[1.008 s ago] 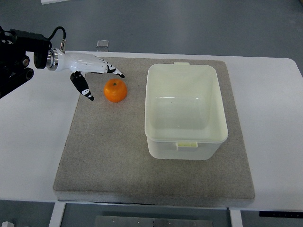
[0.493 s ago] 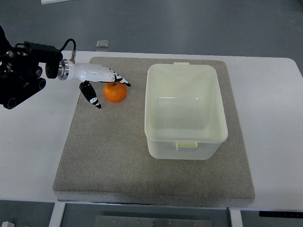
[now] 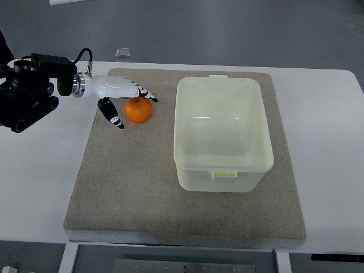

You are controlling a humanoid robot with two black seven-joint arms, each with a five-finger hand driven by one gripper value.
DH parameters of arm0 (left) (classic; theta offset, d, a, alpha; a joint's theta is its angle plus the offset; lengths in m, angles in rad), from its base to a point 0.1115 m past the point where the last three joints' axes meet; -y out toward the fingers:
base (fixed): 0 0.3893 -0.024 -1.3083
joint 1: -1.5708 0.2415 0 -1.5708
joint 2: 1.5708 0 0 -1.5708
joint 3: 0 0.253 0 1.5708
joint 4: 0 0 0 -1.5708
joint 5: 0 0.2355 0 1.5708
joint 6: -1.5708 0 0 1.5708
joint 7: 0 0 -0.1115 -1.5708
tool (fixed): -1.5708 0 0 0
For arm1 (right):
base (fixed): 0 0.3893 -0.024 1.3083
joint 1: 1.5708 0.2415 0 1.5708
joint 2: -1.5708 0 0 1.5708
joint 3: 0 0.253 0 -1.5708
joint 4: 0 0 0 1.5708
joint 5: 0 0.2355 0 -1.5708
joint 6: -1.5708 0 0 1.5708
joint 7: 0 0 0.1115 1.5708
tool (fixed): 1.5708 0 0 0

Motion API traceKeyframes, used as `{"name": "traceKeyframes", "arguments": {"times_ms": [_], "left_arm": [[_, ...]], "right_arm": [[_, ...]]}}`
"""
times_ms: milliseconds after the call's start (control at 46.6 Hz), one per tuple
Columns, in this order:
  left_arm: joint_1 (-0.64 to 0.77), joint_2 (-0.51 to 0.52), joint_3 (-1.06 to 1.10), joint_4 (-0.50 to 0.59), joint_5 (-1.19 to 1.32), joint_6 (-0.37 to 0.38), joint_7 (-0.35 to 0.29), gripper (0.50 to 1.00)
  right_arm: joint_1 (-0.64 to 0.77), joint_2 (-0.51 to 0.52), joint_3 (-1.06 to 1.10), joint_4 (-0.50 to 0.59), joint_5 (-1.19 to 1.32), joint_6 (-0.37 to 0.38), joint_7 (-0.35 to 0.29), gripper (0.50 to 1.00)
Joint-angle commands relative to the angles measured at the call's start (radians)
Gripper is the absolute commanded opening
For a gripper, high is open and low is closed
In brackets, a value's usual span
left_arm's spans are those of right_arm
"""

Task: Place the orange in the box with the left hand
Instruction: 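Lower the left hand onto the orange and close fingers around it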

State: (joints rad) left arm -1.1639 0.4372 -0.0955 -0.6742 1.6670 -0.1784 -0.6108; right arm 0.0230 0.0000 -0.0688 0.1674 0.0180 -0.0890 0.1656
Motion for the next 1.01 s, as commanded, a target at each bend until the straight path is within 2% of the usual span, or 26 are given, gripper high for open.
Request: {"name": "traceKeyframes", "arguments": {"times_ms": [0, 279, 386, 579, 622, 686, 772, 836, 858, 986], "left_arm": [[0.003, -0.006, 0.0, 0.01, 0.0, 0.0, 0.0, 0.996], [0.006, -0.017, -0.004, 0.016, -0.001, 0.008, 0.0, 0.994], [0.007, -0.021, -0.001, 0.016, -0.001, 0.034, 0.0, 0.994], [0.009, -0.031, -0.001, 0.024, -0.001, 0.04, 0.0, 0.966], [0.009, -0.031, 0.0, 0.025, 0.0, 0.043, 0.0, 0.941], [0.009, -0.031, 0.0, 0.028, 0.0, 0.056, 0.0, 0.932], [0.009, -0.032, 0.0, 0.03, 0.0, 0.059, 0.0, 0.868], [0.009, -0.032, 0.0, 0.03, 0.0, 0.06, 0.0, 0.849], [0.009, -0.032, 0.0, 0.03, 0.0, 0.06, 0.0, 0.825], [0.013, -0.038, 0.003, 0.031, 0.004, 0.063, 0.0, 0.756]], "right_arm": [[0.002, 0.0, 0.0, 0.001, -0.001, 0.0, 0.0, 0.932], [0.0, 0.0, 0.0, 0.0, -0.001, 0.0, 0.0, 0.932], [0.0, 0.0, 0.0, 0.001, 0.0, 0.0, 0.0, 0.932], [0.0, 0.0, 0.0, 0.0, -0.001, 0.0, 0.0, 0.932], [0.0, 0.0, 0.0, 0.001, 0.0, 0.0, 0.0, 0.932], [0.0, 0.0, 0.0, 0.001, -0.001, 0.0, 0.0, 0.932], [0.0, 0.0, 0.0, 0.0, 0.0, 0.0, 0.002, 0.932], [0.0, 0.0, 0.0, 0.0, -0.001, 0.0, 0.0, 0.932], [0.0, 0.0, 0.0, 0.0, 0.0, 0.0, 0.0, 0.932], [0.0, 0.0, 0.0, 0.0, -0.001, 0.0, 0.0, 0.932]]}}
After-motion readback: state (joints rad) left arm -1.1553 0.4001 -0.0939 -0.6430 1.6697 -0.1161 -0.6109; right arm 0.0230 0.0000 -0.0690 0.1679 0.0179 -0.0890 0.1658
